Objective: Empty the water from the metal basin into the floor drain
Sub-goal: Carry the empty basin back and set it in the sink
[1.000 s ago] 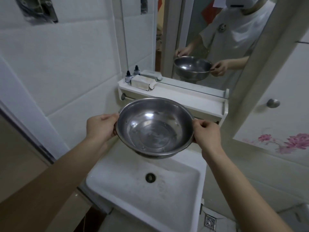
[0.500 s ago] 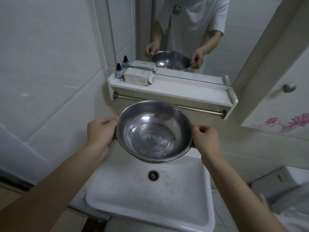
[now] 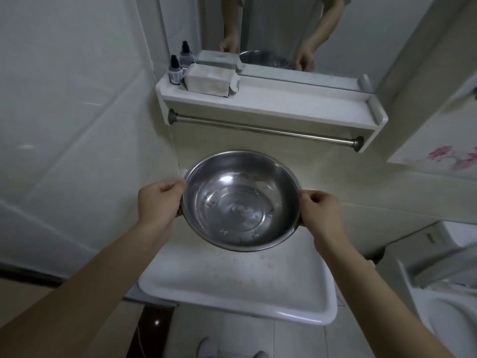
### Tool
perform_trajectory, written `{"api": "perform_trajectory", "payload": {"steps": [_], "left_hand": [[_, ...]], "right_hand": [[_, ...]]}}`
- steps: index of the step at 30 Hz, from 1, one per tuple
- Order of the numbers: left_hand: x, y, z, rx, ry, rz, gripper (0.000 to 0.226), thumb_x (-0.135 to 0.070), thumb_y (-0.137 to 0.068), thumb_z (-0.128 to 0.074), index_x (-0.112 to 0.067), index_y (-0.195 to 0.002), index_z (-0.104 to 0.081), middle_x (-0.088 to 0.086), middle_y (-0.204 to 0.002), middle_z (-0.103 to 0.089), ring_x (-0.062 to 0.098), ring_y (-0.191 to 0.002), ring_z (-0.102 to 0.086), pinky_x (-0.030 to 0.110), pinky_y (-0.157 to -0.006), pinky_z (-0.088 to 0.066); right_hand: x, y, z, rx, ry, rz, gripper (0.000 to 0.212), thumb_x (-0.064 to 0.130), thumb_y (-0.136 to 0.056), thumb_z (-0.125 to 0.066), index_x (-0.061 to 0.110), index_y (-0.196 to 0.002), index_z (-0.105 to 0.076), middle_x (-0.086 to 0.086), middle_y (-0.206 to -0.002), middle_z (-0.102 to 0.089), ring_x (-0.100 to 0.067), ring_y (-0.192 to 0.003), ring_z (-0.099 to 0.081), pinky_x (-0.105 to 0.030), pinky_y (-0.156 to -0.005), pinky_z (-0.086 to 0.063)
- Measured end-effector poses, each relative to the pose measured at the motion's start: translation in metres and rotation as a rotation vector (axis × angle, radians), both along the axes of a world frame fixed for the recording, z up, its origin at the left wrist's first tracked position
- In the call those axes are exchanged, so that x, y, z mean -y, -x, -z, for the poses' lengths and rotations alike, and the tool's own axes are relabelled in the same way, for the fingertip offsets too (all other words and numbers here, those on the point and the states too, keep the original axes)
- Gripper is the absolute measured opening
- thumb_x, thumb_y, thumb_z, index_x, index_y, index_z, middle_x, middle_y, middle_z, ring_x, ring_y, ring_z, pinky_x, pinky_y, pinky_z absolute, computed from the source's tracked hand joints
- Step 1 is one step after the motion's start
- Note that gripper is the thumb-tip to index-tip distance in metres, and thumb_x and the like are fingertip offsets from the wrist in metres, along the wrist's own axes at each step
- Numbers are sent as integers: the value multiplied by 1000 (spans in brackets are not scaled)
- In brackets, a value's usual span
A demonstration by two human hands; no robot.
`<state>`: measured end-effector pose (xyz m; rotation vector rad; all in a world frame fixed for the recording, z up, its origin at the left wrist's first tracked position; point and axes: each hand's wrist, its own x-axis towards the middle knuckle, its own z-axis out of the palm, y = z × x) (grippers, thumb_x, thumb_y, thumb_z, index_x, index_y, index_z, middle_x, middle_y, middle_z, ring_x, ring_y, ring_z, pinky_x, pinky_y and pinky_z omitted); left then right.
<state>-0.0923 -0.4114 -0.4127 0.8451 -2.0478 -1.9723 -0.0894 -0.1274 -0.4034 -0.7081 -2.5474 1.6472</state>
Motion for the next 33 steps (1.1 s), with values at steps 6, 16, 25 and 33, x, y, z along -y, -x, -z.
{"api": "perform_trajectory", "payload": {"steps": [6, 16, 25, 33], "left_hand": [[-3, -20, 26, 69, 11, 4, 20, -17, -80, -75, -11, -60, -75, 9, -59, -62, 16, -51, -55, 21, -45, -50], [-7, -44, 64, 165, 28, 10, 26, -17, -82, -76, -19, -56, -77, 9, -59, -64, 14, -50, -57, 23, -45, -52], [-11, -48, 100, 252, 26, -5, 29, -15, -83, -75, -20, -54, -76, 1, -49, -63, 12, -45, -55, 22, -42, -50], [-11, -44, 128, 295, 48, 11, 22, -12, -85, -72, -16, -63, -76, -3, -48, -64, 7, -42, -56, 21, -41, -49]], "right_hand": [[-2, -17, 28, 92, -8, -2, 35, 20, -89, -52, -14, -86, -61, -34, -84, -65, -29, -64, -56, -61, -77, -60], [-4, -34, 69, 182, -8, -44, 32, 18, -92, -55, -5, -70, -57, -26, -65, -55, -29, -63, -53, -62, -74, -58], [-6, -40, 110, 251, -70, -36, 34, 21, -96, -58, -10, -86, -67, -31, -84, -68, -46, -79, -68, -58, -80, -61], [-6, -36, 140, 323, -96, -69, 37, 25, -97, -57, -5, -79, -69, -27, -77, -69, -46, -82, -68, -54, -78, -61]]}}
